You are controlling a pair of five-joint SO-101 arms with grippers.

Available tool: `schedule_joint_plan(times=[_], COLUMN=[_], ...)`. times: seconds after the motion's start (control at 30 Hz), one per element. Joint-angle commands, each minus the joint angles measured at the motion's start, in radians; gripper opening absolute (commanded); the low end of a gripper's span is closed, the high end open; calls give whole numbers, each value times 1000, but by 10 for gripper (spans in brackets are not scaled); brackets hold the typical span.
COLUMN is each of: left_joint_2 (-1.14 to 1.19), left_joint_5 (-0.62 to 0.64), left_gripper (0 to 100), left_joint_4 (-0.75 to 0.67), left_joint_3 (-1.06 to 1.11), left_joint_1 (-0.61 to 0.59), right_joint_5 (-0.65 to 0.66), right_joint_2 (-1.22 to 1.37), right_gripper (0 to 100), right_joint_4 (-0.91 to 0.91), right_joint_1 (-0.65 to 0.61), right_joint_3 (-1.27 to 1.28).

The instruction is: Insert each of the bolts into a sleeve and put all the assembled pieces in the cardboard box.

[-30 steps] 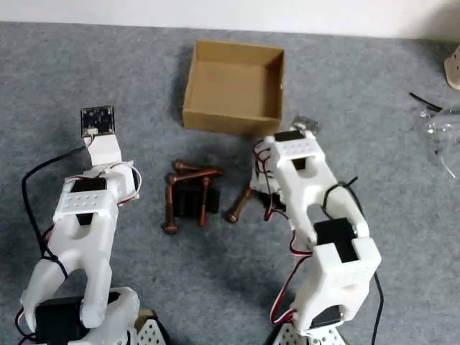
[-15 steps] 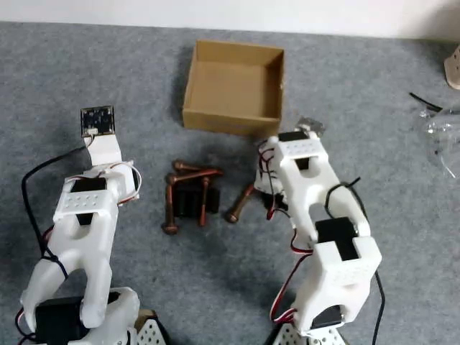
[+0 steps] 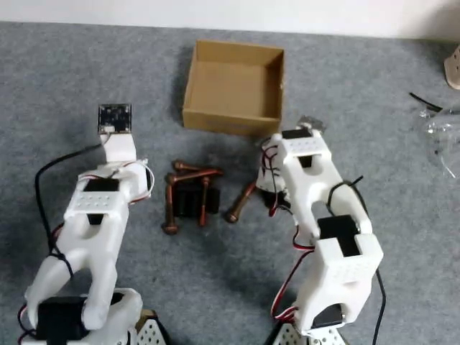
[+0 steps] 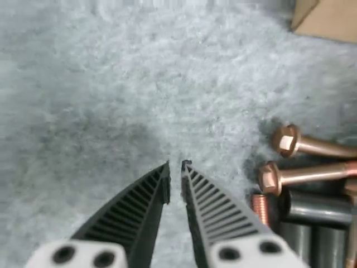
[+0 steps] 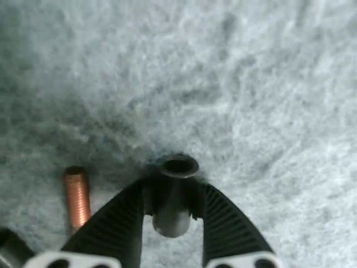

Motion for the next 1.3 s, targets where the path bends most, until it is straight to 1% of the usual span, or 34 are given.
schedule_joint_plan(times=[0.0,0.13,0.23,0.27,0.37,0.43,0.57,0.7,0.9,1.13,1.27], left_joint_2=[53,196,278,294,302,309,303,300,311,300,305], left_joint_5=[12,14,21,52,221,275,276,276,279,278,276], left_gripper=[71,145,146,143,140,142,143,143,143,143,143], left_joint_4=[-54,-55,2,38,144,180,186,250,264,396,448], left_joint_3=[-25,-110,-179,-203,-269,-298,-286,-294,-275,-311,-308], left_joint_1=[50,114,143,153,185,191,202,251,286,289,348], right_joint_5=[23,25,25,25,25,25,75,74,75,74,74], right_joint_2=[4,4,4,4,5,5,5,5,5,10,10], right_gripper=[3,3,3,3,3,3,3,3,3,3,3], right_joint_4=[-41,-41,-45,-47,-47,-47,-47,-70,-82,-84,-84], right_joint_1=[24,21,21,21,21,21,21,19,19,19,19], right_joint_3=[-50,-50,-50,-50,-50,-50,-51,-47,-48,-50,-50])
